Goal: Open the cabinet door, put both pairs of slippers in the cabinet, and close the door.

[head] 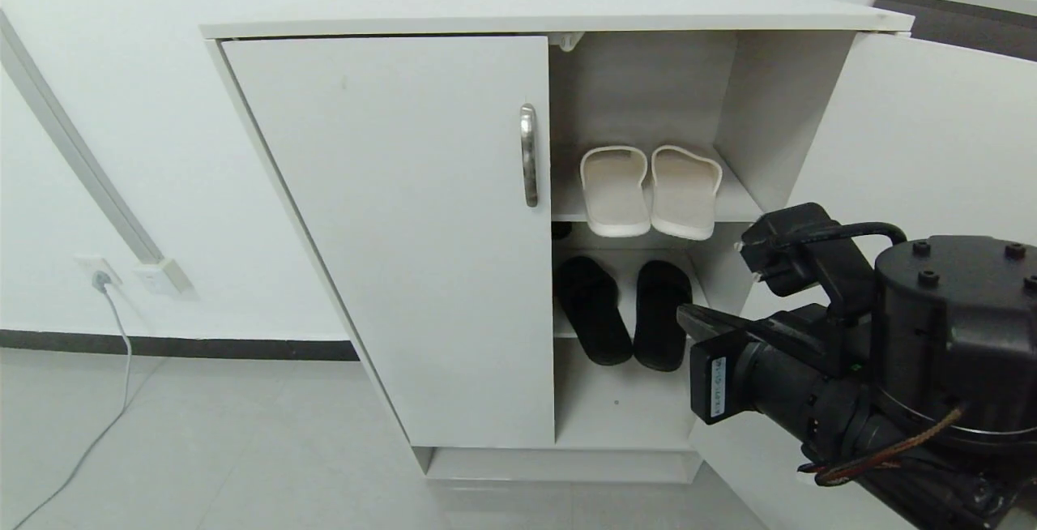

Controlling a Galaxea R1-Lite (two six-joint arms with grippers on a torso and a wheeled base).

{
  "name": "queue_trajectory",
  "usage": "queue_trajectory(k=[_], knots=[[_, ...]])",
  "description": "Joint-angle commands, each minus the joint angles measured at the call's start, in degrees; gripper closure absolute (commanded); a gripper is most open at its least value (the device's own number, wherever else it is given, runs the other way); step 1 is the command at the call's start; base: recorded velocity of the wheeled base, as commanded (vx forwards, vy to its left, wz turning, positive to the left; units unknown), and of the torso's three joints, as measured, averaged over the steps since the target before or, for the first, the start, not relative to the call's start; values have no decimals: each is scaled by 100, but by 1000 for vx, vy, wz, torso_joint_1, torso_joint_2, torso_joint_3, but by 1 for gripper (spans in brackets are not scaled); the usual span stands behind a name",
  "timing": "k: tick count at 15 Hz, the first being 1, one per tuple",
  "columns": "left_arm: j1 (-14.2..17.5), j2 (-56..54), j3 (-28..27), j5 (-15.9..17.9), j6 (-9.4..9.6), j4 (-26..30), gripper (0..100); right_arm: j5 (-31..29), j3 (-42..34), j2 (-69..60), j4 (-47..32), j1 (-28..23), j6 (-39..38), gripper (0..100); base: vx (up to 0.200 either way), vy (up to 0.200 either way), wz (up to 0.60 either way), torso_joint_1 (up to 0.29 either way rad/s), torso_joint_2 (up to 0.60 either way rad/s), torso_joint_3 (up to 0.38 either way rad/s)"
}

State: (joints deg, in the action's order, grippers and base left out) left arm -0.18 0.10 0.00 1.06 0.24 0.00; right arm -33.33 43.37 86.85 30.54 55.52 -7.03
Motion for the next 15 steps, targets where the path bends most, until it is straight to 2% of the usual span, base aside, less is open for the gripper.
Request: queue_trajectory(k=[1,5,15], knots=[[1,-1,0,-1,2,0,100,2,-4,34,5,3,0,100,-200,0,0,2,7,7],[1,-1,0,-1,11,0,100,19,-75,43,5,-6,9,100,-200,0,0,2,7,0],[1,-1,0,-1,2,0,100,37,-84,122,5,-50,0,100,0,0,0,0,0,0]])
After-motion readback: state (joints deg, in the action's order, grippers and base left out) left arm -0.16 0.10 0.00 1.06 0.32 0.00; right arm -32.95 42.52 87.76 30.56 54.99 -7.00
